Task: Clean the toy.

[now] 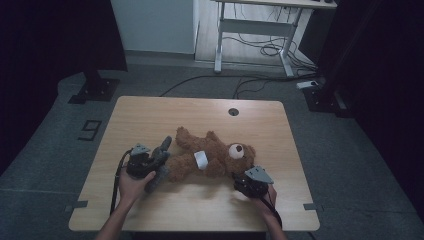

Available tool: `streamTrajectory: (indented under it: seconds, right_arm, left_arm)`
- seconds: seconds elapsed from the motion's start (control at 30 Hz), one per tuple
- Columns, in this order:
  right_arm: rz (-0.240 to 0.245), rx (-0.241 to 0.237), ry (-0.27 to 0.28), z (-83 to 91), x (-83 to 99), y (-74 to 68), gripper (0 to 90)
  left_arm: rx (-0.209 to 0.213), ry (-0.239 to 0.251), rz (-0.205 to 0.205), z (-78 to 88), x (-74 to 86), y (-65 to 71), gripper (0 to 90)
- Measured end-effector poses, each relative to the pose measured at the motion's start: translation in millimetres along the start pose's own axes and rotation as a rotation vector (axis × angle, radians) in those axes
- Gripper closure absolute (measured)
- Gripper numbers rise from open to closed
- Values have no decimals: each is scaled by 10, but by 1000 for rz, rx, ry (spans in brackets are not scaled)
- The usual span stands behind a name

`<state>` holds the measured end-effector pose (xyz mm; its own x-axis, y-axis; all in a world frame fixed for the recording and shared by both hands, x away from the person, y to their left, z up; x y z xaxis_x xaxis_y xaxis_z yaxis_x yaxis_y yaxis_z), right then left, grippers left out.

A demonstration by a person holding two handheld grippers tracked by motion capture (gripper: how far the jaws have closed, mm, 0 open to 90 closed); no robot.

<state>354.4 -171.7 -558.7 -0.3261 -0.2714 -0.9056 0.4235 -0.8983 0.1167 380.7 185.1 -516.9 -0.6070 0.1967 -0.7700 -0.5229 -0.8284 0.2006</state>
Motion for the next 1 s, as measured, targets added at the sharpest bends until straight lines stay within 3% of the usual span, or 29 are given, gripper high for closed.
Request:
streamTrajectory:
  seconds: [0.13, 0.37, 0.7, 0.87, 1.0]
  right_arm:
    - [-6, -13, 0, 7, 1, 15, 301]
    - [-12, -23, 0, 11, 3, 27, 298]
    - [-27, -35, -4, 13, -4, 37, 292]
    - [-34, -36, -4, 13, -7, 39, 286]
    - [-36, -37, -4, 15, -9, 40, 279]
  left_arm:
    - [-22, -4, -12, 40, 3, -18, 769]
    - [-42, -8, 0, 139, 78, -120, 769]
    - [-130, -70, 10, 368, 430, -423, 764]
    - [-131, -117, 22, 326, 565, -489, 747]
    - [-146, -113, 31, 289, 597, -487, 717]
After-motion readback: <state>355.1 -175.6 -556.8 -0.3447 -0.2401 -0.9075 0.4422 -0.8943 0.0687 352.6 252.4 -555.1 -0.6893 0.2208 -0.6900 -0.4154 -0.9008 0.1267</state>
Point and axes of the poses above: each handheld gripper's, and its own axes: z roughly backward along the jaws, x roughly out of its underside, y roughly to its right, the point moved 4 cm from there along -z, roughly forward along the jaws
